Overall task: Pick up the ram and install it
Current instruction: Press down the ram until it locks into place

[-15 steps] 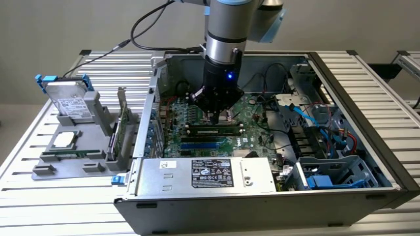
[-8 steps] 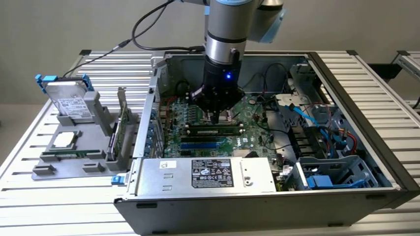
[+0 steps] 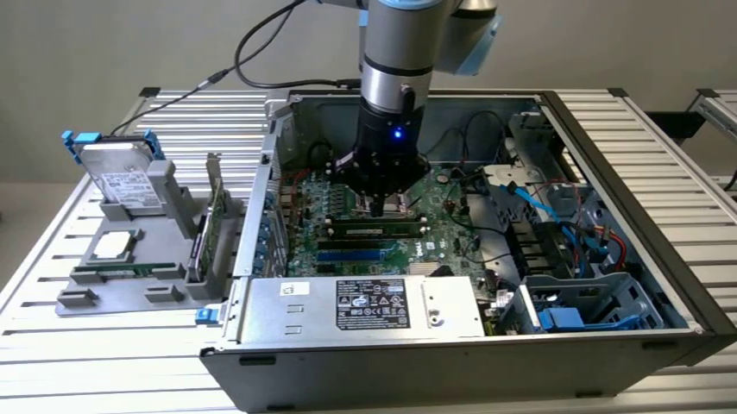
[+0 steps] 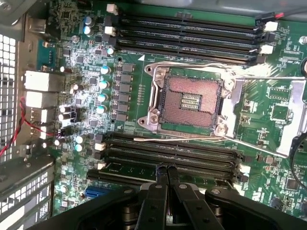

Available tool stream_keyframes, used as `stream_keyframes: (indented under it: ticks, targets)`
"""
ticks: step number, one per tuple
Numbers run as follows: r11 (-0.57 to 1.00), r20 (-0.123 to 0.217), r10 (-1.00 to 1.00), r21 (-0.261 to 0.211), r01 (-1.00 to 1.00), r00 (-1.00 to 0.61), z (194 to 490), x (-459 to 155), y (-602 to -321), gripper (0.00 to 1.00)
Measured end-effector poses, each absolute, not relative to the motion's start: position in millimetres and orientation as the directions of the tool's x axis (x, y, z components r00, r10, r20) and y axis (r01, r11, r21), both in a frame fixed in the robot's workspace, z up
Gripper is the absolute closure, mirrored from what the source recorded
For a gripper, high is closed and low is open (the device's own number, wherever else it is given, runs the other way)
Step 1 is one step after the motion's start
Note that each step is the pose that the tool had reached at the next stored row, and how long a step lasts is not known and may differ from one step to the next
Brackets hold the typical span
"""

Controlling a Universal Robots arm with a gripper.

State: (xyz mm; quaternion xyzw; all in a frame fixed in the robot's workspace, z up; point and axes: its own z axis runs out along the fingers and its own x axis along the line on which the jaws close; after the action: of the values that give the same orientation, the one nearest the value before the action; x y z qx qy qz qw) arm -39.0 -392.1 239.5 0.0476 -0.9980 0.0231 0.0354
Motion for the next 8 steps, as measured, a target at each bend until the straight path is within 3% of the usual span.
stream_keyframes:
  ticks: [8]
  targets:
    - [0.998, 0.068, -0.047, -0.043, -0.050, -0.997, 239.7, -37.7, -392.3, 0.90]
